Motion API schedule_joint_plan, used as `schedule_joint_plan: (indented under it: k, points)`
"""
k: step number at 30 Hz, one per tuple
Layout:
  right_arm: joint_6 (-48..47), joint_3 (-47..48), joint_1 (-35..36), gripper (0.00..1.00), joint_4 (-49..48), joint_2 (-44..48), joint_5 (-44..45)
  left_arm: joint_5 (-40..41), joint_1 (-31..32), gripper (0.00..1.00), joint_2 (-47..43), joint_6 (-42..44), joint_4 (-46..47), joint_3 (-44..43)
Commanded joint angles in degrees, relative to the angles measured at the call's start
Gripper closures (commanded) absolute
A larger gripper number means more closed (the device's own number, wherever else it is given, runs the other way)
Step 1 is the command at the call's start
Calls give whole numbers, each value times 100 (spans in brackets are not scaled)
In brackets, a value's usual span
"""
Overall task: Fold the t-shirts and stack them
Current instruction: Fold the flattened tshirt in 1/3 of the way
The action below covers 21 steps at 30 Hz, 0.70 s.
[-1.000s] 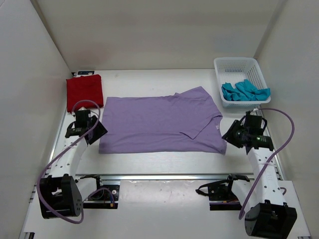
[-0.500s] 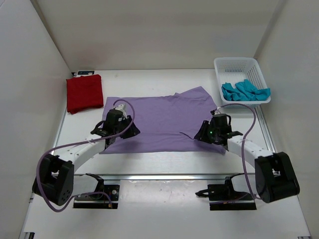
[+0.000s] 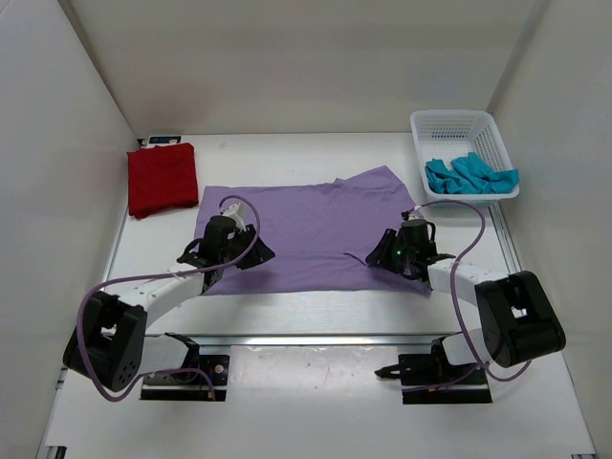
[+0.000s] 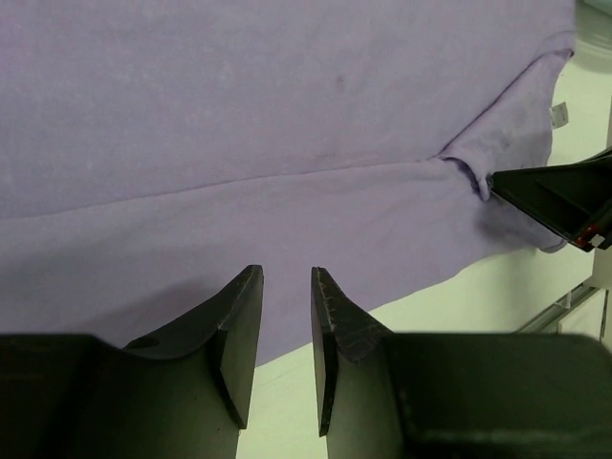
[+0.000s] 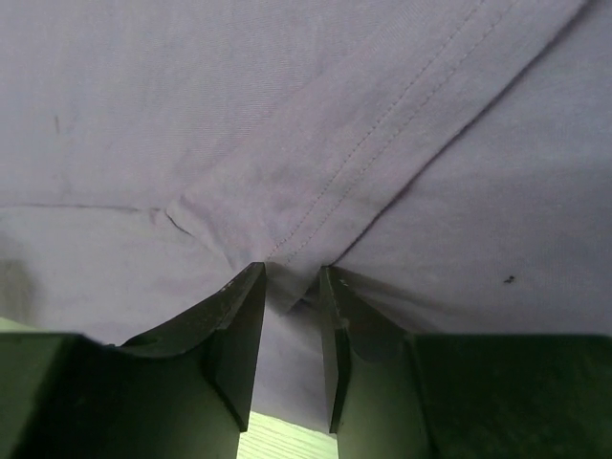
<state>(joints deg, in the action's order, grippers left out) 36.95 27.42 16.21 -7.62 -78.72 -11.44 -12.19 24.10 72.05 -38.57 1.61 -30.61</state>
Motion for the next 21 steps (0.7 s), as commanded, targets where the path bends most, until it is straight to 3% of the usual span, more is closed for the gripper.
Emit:
schedule_joint_plan:
  k: [1, 4, 7, 11, 15, 19, 21]
  points:
    - [163, -35, 58, 72, -293, 15, 108, -240, 34, 63, 54, -142, 296, 99]
    - [207, 210, -74, 75, -346, -257, -147, -293, 42, 62, 125, -169, 358, 143]
    - [155, 641, -74, 90, -267, -547, -192, -293, 16, 63, 99, -143, 358, 187]
    - [93, 1570, -205, 95, -311, -1109, -200, -241, -45, 63, 63, -160, 332, 126]
    - [-47, 2801, -215, 87, 48, -1682, -464, -135, -54, 63, -7, -90, 191, 125]
    - [-451, 2892, 66, 65, 436, -1455, -140, -12, 24, 62, -95, -20, 147, 73]
    - [-496, 2499, 137, 68, 437, -1016, -51, 67, 147, 62, -69, -90, 156, 55]
